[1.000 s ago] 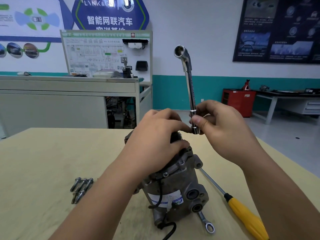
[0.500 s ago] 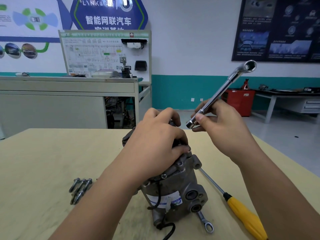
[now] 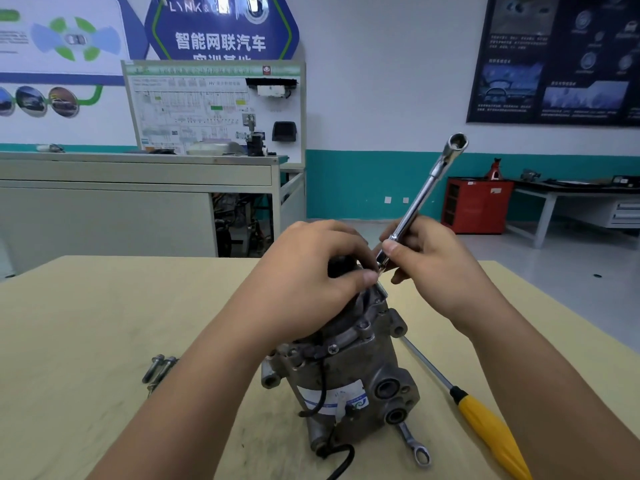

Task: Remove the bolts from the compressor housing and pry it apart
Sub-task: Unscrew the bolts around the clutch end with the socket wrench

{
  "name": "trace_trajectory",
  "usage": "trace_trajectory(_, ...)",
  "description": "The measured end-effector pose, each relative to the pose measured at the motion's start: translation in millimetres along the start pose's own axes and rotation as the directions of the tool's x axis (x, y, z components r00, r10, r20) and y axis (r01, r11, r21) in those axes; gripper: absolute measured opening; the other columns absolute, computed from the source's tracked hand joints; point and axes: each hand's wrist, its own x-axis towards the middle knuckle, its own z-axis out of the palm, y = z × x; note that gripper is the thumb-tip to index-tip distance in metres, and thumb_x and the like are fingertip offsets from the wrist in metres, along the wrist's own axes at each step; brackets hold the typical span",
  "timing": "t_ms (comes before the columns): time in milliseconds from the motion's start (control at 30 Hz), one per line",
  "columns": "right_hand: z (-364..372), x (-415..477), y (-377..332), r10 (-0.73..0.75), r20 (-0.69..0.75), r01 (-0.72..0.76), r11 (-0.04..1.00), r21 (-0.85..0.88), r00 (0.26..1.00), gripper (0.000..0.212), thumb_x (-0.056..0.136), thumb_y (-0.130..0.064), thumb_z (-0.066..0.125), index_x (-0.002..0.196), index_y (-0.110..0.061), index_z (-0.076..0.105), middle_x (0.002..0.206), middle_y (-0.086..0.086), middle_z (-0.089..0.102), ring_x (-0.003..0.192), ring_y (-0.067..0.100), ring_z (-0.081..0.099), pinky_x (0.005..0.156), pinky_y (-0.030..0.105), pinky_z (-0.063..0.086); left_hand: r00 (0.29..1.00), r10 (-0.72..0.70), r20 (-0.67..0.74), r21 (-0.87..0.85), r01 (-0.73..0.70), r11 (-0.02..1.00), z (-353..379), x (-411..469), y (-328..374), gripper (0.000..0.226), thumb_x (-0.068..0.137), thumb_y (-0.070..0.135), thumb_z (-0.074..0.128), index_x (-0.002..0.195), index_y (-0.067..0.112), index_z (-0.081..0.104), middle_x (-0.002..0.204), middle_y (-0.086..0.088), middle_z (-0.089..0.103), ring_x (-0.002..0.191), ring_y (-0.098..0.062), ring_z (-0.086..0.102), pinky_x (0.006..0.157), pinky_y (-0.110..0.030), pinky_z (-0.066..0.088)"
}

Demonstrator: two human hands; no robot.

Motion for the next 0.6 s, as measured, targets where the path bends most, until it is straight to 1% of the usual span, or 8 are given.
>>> trace_trajectory(67, 2.1, 0.7, 3.2, 0.015, 0.005, -0.015, 1.000, 0.016, 1.000, 0.015, 0.095, -0.013, 0.052, 0.087, -0.026, 0.052, 0.075, -0.009, 0.064, 0.068, 0.001, 0.062, 0.064, 0.025, 0.043, 0.999, -0.033, -0.011, -0.100, 0.032, 0.994, -3.1, -0.7, -0.3, 0.007, 0.084, 0.031, 0.068, 0.088, 0.033, 0.073, 0.103, 0.015, 0.068, 0.096, 0.003, 0.054, 0.082, -0.012, 0.039)
trace_trajectory(100, 3.5, 1.3, 4.5, 0.019, 0.005, -0.019, 1.000, 0.012, 1.000, 0.015, 0.095, -0.013, 0.052, 0.088, -0.026, 0.051, 0.074, -0.010, 0.063, 0.066, 0.000, 0.061, 0.063, 0.024, 0.043, 0.998, -0.059, -0.019, -0.143, 0.056, 0.988, -4.2, -1.4, -1.0, 0.006, 0.083, 0.032, 0.068, 0.085, 0.036, 0.071, 0.100, 0.016, 0.070, 0.095, 0.005, 0.056, 0.081, -0.014, 0.042)
trace_trajectory(200, 6.6, 1.1, 5.8, 0.015, 0.017, -0.015, 1.000, 0.000, 1.000, 0.015, 0.095, -0.013, 0.052, 0.088, -0.026, 0.049, 0.080, -0.004, 0.062, 0.074, 0.009, 0.062, 0.061, 0.026, 0.048, 0.988, -0.142, -0.063, -0.296, 0.117, 0.948, -7.3, -2.6, -5.3, 0.005, 0.082, 0.033, 0.068, 0.080, 0.037, 0.070, 0.087, 0.021, 0.071, 0.087, 0.008, 0.062, 0.075, -0.010, 0.047)
trace_trajectory(300, 7.0, 0.7, 4.4, -0.001, 0.045, 0.002, 1.000, -0.014, 0.999, 0.012, 0.095, -0.013, 0.051, 0.088, -0.022, 0.049, 0.086, 0.004, 0.067, 0.080, 0.019, 0.065, 0.068, 0.037, 0.055, 0.966, -0.239, -0.099, -0.469, 0.166, 0.868, -10.7, -2.5, -11.0, 0.010, 0.084, 0.025, 0.070, 0.079, 0.033, 0.072, 0.079, 0.019, 0.071, 0.078, 0.006, 0.066, 0.066, -0.008, 0.047)
trace_trajectory(400, 8.0, 0.6, 4.0, -0.005, 0.049, 0.006, 1.000, -0.027, 0.999, 0.010, 0.095, -0.013, 0.051, 0.089, -0.020, 0.051, 0.084, 0.005, 0.068, 0.077, 0.021, 0.066, 0.073, 0.047, 0.055, 0.950, -0.299, -0.093, -0.513, 0.212, 0.832, -14.5, -7.4, -19.2, 0.010, 0.083, 0.024, 0.071, 0.078, 0.033, 0.073, 0.077, 0.016, 0.072, 0.075, 0.003, 0.066, 0.065, -0.012, 0.047)
trace_trajectory(500, 8.4, 0.6, 5.6, 0.003, 0.037, -0.002, 0.999, -0.034, 0.999, 0.011, 0.096, -0.014, 0.050, 0.087, -0.021, 0.050, 0.084, 0.005, 0.068, 0.074, 0.024, 0.065, 0.072, 0.050, 0.055, 0.939, -0.335, -0.079, -0.550, 0.240, 0.800, -28.2, -15.2, -30.4, 0.006, 0.078, 0.024, 0.073, 0.079, 0.030, 0.073, 0.079, 0.009, 0.074, 0.079, -0.003, 0.069, 0.073, -0.019, 0.052)
trace_trajectory(533, 8.6, 1.0, 5.9, 0.002, 0.037, -0.001, 0.999, -0.038, 0.999, 0.011, 0.096, -0.015, 0.050, 0.087, -0.021, 0.050, 0.084, 0.006, 0.068, 0.075, 0.024, 0.064, 0.072, 0.051, 0.054, 0.936, -0.340, -0.091, -0.568, 0.232, 0.790, -35.7, -18.3, -34.6, 0.006, 0.074, 0.026, 0.072, 0.079, 0.028, 0.073, 0.079, 0.008, 0.075, 0.078, -0.004, 0.069, 0.074, -0.018, 0.052)
trace_trajectory(600, 9.0, 1.5, 6.1, -0.001, 0.038, 0.003, 0.999, -0.047, 0.999, 0.011, 0.096, -0.014, 0.049, 0.087, -0.021, 0.049, 0.084, 0.007, 0.067, 0.074, 0.026, 0.064, 0.070, 0.051, 0.054, 0.931, -0.344, -0.120, -0.578, 0.216, 0.787, -51.5, -26.3, -43.9, 0.015, 0.067, 0.029, 0.068, 0.080, 0.025, 0.072, 0.077, 0.007, 0.075, 0.074, -0.001, 0.068, 0.070, -0.012, 0.051)
